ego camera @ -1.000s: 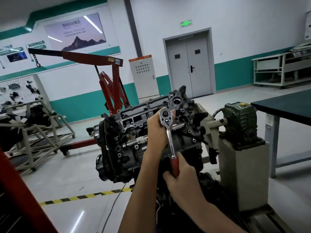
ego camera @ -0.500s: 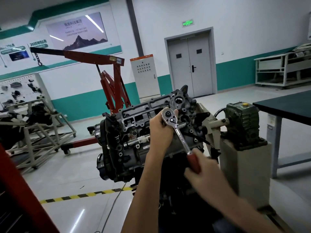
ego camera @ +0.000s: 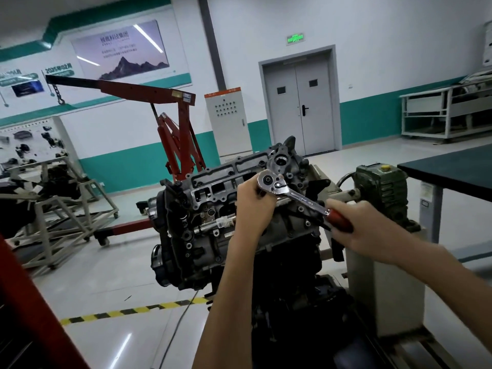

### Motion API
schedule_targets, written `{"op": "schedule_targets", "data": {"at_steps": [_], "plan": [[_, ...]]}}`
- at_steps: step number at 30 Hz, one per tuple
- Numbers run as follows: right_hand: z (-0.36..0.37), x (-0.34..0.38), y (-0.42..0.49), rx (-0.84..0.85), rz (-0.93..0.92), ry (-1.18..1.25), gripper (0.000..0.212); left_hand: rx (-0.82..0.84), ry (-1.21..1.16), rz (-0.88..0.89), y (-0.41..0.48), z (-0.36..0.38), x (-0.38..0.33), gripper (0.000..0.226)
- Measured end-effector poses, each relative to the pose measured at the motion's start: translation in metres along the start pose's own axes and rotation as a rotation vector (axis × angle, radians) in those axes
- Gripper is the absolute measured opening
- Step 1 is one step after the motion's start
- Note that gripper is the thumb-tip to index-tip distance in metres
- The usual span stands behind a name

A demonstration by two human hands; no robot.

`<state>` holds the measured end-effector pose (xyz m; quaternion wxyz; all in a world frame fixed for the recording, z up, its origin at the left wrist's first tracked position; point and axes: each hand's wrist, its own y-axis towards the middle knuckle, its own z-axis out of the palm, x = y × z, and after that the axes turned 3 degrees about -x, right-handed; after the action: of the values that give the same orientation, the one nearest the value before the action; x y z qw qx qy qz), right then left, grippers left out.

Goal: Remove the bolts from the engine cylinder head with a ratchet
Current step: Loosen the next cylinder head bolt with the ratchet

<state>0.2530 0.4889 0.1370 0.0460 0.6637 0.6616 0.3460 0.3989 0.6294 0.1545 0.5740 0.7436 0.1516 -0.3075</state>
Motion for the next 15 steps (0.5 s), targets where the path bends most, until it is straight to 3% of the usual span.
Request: {"op": "schedule_targets", "data": {"at_steps": [5, 9, 12, 15], "plan": [[0.082, 0.056, -0.034, -0.314, 0.203, 0.415, 0.035, -0.058, -0.02, 0.005, -0.005, 0.006, 0.002, 0.048], [0.121, 0.098, -0.028, -0.286, 0.267, 0.732, 0.023, -0.102, -0.002, 0.016, -0.007, 0.005, 0.003, 0.046], [0.094, 0.075, -0.03, -0.16, 0.214, 0.599, 0.026, -0.066, -0.02, -0.012, -0.004, -0.003, 0.005, 0.043], [0.034, 0.028, -0.02, -0.012, 0.052, 0.25, 0.033, -0.013, -0.004, -0.004, -0.001, -0.006, 0.002, 0.05]]}}
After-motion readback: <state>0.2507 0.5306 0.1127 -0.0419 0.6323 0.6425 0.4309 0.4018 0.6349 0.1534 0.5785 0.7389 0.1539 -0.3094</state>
